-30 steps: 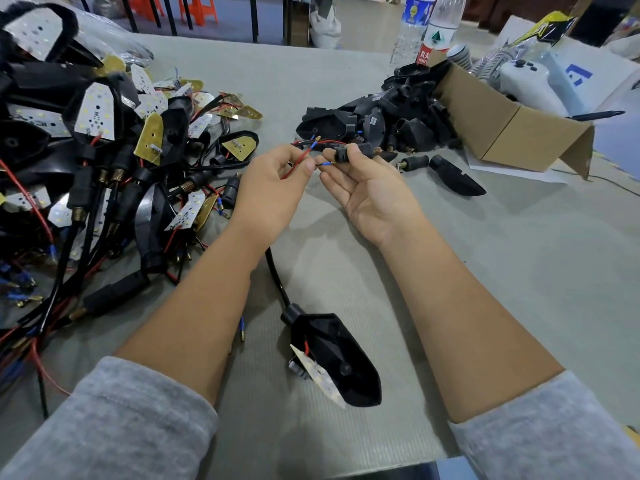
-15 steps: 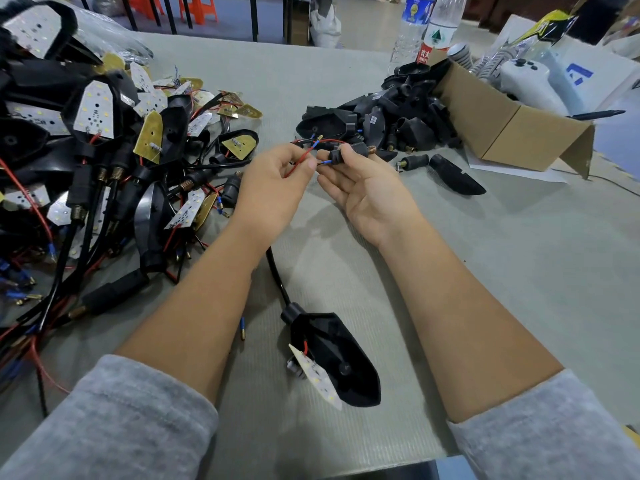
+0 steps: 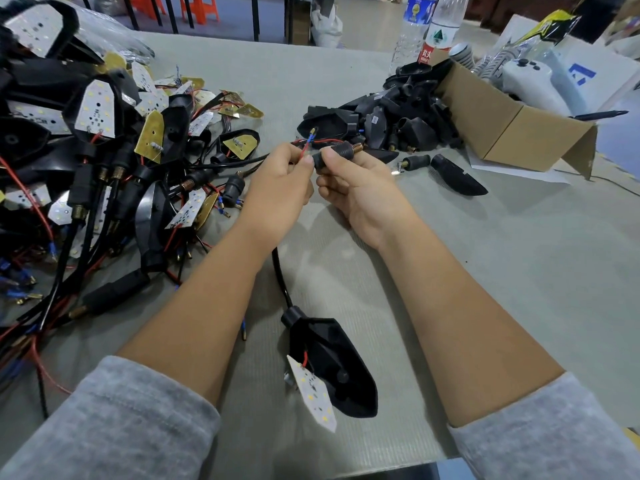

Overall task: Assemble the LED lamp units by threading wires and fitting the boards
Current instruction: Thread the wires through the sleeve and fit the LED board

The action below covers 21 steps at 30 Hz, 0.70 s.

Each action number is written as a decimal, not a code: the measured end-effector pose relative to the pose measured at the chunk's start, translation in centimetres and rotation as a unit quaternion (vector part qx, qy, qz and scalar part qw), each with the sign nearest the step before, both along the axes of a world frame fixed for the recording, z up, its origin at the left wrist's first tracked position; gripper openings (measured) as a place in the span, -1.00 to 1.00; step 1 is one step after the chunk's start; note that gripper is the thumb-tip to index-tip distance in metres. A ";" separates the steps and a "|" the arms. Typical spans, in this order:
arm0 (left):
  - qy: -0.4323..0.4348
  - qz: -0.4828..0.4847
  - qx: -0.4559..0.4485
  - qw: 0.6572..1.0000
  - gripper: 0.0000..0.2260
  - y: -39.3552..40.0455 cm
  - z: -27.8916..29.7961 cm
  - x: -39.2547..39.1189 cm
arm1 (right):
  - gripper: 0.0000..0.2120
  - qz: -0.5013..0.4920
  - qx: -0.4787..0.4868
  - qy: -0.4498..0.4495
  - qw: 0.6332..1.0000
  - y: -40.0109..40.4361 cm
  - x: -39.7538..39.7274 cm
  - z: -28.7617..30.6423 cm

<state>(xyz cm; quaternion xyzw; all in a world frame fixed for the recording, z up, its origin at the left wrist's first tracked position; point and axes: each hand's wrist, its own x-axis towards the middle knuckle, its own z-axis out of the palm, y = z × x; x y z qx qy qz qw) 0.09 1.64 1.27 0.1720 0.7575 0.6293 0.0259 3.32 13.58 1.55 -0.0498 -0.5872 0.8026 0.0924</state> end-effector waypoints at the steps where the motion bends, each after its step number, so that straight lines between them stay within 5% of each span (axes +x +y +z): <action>1: -0.021 0.005 0.007 1.000 -0.85 0.1 0.0 -0.1 | -0.95 0.001 0.004 -0.001 1.000 -0.1 0.0 0.0; 5: -0.079 0.051 0.068 0.993 -0.79 0.2 0.2 -0.5 | -0.93 -0.026 -0.007 -0.010 1.000 -0.2 -0.1 0.2; 14: -0.030 -0.017 0.107 0.994 -0.76 0.2 0.4 0.2 | -0.83 -0.033 0.000 -0.016 0.999 -0.1 -0.2 0.1; 21: -0.019 -0.025 0.043 0.999 -0.84 -0.1 0.1 0.1 | -0.86 -0.060 -0.019 -0.001 0.998 0.2 -0.4 -0.1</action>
